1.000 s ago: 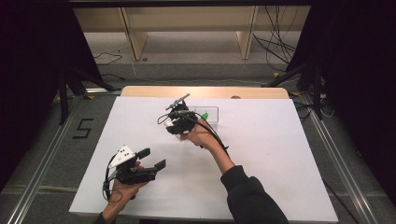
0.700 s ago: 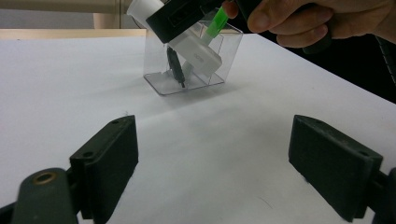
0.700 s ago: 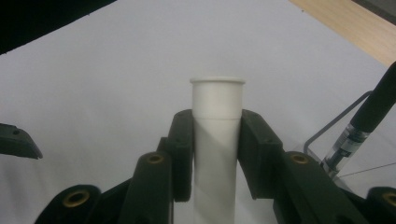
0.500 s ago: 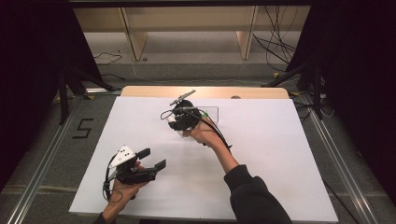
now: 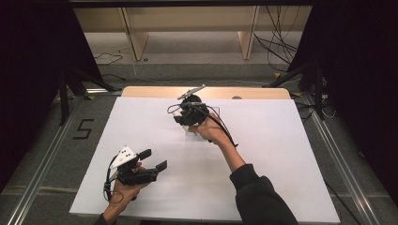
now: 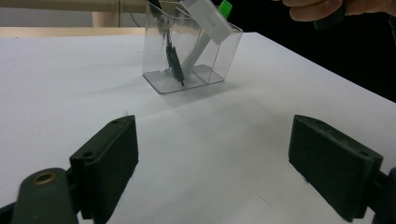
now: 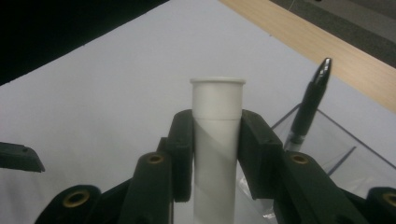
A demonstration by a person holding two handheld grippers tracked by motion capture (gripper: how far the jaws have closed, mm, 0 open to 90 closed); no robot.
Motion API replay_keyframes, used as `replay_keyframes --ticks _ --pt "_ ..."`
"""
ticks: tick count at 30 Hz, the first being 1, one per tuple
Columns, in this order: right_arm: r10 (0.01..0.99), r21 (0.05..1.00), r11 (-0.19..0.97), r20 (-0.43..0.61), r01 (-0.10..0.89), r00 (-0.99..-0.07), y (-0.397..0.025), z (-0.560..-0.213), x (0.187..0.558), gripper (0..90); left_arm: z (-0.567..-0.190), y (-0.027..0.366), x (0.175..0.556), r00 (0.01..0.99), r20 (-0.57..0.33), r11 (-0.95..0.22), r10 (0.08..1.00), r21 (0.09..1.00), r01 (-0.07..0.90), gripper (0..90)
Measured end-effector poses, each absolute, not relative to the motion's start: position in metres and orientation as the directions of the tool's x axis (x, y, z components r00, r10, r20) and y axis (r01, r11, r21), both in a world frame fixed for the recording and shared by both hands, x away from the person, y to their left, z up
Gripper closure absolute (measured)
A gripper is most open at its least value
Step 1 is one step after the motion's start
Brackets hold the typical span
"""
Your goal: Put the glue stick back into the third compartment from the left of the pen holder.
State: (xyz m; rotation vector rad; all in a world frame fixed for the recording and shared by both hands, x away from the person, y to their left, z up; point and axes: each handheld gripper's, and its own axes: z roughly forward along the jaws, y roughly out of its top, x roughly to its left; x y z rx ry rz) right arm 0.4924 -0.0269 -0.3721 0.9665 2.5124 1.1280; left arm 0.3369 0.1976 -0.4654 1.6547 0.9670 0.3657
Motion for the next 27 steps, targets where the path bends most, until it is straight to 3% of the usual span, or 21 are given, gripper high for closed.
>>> replay_keyframes --ticks 27 --pt "0.749 0.798 0.338 0.093 0.499 -0.656 -0.085 -0.342 0.508 68.1 -0.465 0.199 0.338 0.612 -0.244 -0.030 0.752 0.915 0.402 15.7"
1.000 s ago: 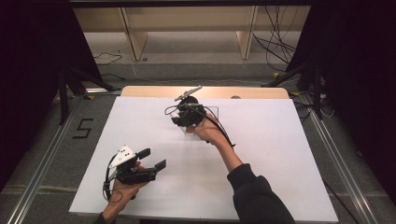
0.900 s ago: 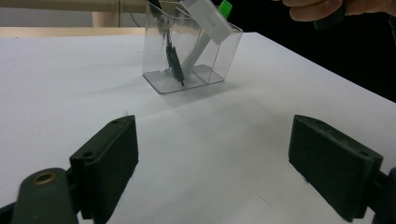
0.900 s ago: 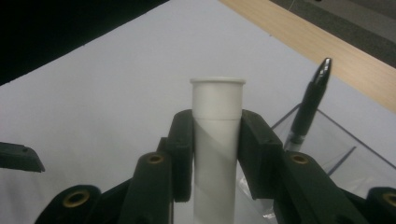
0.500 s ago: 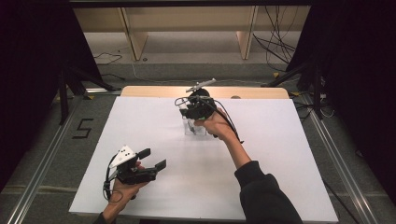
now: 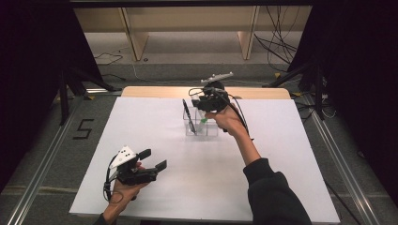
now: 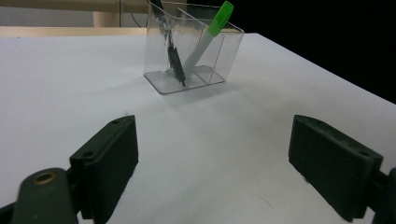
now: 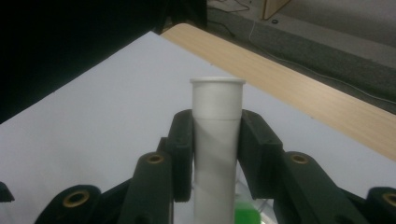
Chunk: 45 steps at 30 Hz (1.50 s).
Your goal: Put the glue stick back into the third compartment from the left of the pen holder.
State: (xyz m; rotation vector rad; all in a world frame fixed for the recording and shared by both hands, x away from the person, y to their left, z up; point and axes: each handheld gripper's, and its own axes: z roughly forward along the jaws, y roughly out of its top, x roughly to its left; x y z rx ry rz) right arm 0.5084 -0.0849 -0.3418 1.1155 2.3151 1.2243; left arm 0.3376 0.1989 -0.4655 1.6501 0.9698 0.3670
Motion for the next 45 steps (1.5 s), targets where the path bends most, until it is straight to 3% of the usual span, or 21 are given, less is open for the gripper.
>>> replay_keyframes --ticks 12,45 --pt "0.807 0.812 0.285 0.084 0.510 -0.584 -0.105 -0.340 0.517 68.1 -0.465 0.199 0.338 0.613 -0.243 -0.031 0.752 0.916 0.401 15.7" --pt "0.852 0.808 0.254 0.074 0.532 -0.519 -0.113 -0.355 0.529 68.0 -0.466 0.199 0.338 0.613 -0.246 -0.029 0.751 0.915 0.403 15.7"
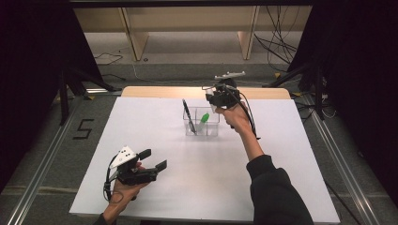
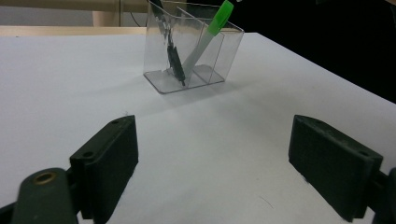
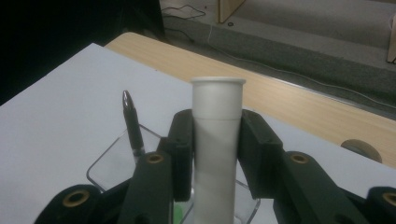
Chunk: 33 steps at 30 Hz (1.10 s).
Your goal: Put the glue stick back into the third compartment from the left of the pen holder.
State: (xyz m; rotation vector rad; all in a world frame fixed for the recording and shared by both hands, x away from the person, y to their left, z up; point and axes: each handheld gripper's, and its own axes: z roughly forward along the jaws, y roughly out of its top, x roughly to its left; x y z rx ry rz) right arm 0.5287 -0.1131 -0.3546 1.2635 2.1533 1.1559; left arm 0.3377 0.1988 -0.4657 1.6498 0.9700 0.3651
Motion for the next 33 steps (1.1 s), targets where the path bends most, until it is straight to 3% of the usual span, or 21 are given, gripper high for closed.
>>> replay_keyframes --ticks 33 --pt "0.874 0.814 0.223 0.077 0.536 -0.480 -0.108 -0.384 0.530 68.0 -0.466 0.199 0.338 0.612 -0.247 -0.029 0.751 0.914 0.405 15.7"
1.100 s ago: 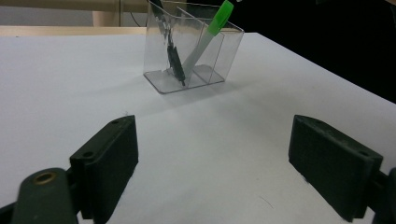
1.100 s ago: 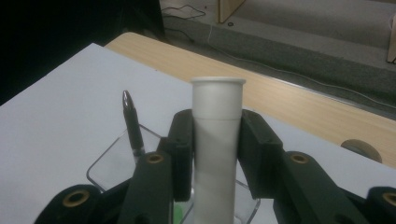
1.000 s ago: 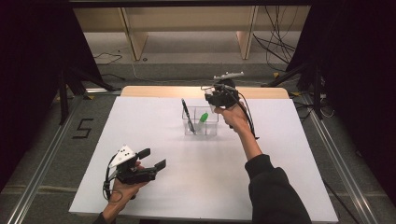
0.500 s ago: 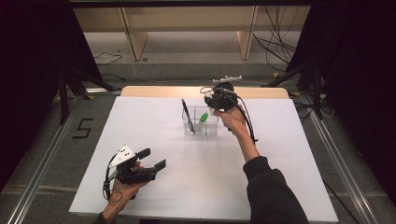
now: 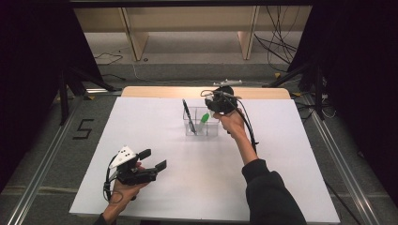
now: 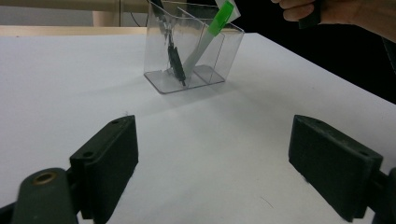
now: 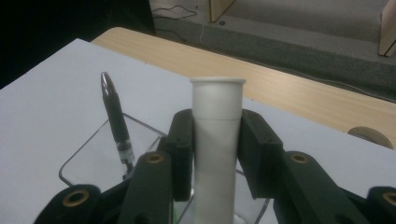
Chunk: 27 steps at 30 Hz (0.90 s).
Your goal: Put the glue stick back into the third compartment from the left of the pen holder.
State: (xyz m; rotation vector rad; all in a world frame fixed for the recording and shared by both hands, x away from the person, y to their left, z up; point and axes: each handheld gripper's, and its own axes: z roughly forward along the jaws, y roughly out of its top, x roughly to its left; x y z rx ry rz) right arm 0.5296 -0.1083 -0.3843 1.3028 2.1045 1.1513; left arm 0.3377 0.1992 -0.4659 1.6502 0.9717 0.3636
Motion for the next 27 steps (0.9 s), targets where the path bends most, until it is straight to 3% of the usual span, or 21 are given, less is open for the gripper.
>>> replay_keyframes --ticks 23,25,27 --pt "0.881 0.812 0.192 0.104 0.551 -0.461 -0.109 -0.399 0.528 67.3 -0.466 0.199 0.338 0.612 -0.248 -0.029 0.751 0.914 0.406 15.7" --pt "0.881 0.806 0.192 0.110 0.559 -0.461 -0.110 -0.400 0.528 65.5 -0.466 0.199 0.338 0.612 -0.247 -0.030 0.751 0.914 0.405 15.7" --pt "0.881 0.801 0.187 0.120 0.569 -0.458 -0.111 -0.399 0.528 55.3 -0.466 0.199 0.338 0.612 -0.248 -0.030 0.751 0.913 0.406 15.7"
